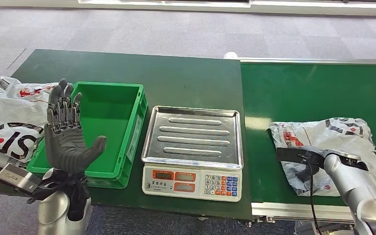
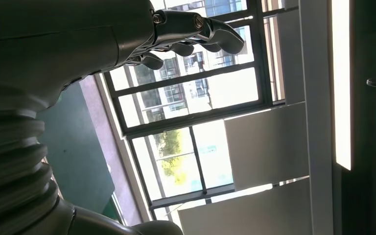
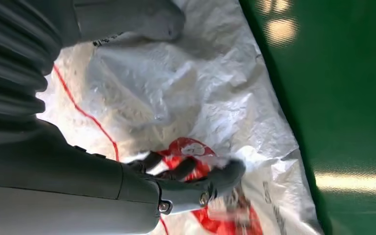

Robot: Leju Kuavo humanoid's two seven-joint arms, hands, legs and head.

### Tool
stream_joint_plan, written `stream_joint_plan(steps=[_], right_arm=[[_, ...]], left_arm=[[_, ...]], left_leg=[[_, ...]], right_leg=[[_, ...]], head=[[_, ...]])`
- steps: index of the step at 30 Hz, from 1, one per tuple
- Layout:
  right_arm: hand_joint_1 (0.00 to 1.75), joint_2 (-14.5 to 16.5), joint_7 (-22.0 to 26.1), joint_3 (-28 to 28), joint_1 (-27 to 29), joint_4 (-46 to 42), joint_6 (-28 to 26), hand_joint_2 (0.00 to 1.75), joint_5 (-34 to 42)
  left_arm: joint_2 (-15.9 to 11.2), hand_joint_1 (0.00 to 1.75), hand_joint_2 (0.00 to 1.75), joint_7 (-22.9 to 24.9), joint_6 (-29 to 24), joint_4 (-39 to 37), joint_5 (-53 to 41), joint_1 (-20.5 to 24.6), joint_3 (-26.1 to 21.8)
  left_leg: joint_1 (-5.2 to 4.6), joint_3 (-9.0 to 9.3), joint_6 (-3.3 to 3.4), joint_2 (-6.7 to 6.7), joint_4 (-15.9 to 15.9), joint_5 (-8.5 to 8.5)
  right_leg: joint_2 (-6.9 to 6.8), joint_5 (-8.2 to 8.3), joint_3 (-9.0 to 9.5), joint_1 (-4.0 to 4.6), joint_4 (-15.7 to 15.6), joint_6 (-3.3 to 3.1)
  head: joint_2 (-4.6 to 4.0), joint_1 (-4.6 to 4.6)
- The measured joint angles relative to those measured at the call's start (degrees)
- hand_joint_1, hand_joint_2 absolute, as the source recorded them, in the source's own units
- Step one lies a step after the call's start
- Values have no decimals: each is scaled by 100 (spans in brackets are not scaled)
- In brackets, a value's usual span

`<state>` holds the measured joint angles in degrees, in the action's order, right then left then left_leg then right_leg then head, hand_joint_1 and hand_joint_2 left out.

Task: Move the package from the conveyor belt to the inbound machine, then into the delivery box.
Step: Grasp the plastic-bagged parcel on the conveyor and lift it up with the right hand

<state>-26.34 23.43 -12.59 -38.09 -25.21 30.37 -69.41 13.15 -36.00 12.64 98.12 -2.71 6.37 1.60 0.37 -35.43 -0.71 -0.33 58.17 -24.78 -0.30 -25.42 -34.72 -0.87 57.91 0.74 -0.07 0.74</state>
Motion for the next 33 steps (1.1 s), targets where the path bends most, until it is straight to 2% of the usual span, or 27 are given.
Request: stream_joint_plan(steps=[15,19,22,26,28,30,33], right_arm=[[175,-258,93,-837,-78,-173,32,175,481],[175,-266,7,-1045,-144,-243,-403,175,741],[175,-206,-439,-1148,-298,-317,-1261,175,869],[175,-14,-1428,-1165,-686,-619,-2659,175,690],[175,85,-1955,-1163,-884,-974,-3169,175,427],[175,191,-2327,-1134,-1062,-1482,-3375,175,93],[175,337,-2500,-1029,-1261,-2205,-3306,175,-231]], left_arm=[[-14,0,175,-16,-15,-69,32,70,-15],[-20,0,175,-27,-68,-79,46,73,-18],[-25,0,175,-41,-110,-69,69,60,-19],[-24,0,175,-21,-119,17,73,-2,-27],[-23,0,175,10,-128,58,60,-32,-31],[-23,0,175,28,-151,77,40,-52,-33],[-21,0,175,13,-199,80,22,-76,-33]], left_leg=[[0,0,1,0,0,0],[0,-4,1,0,0,0],[0,-8,1,1,-1,1],[0,-7,0,4,-1,6],[0,-6,-1,4,-1,9],[0,-4,-2,4,-1,9],[1,-2,-2,2,-1,9]], right_leg=[[0,0,1,1,0,0],[0,1,2,0,0,1],[1,2,1,0,1,2],[8,4,-3,1,2,1],[8,5,-3,2,2,1],[9,5,-5,4,2,0],[6,3,-5,7,2,-1]], head=[[0,0],[0,-1],[0,-1],[0,-1],[0,0],[0,0],[0,0]])
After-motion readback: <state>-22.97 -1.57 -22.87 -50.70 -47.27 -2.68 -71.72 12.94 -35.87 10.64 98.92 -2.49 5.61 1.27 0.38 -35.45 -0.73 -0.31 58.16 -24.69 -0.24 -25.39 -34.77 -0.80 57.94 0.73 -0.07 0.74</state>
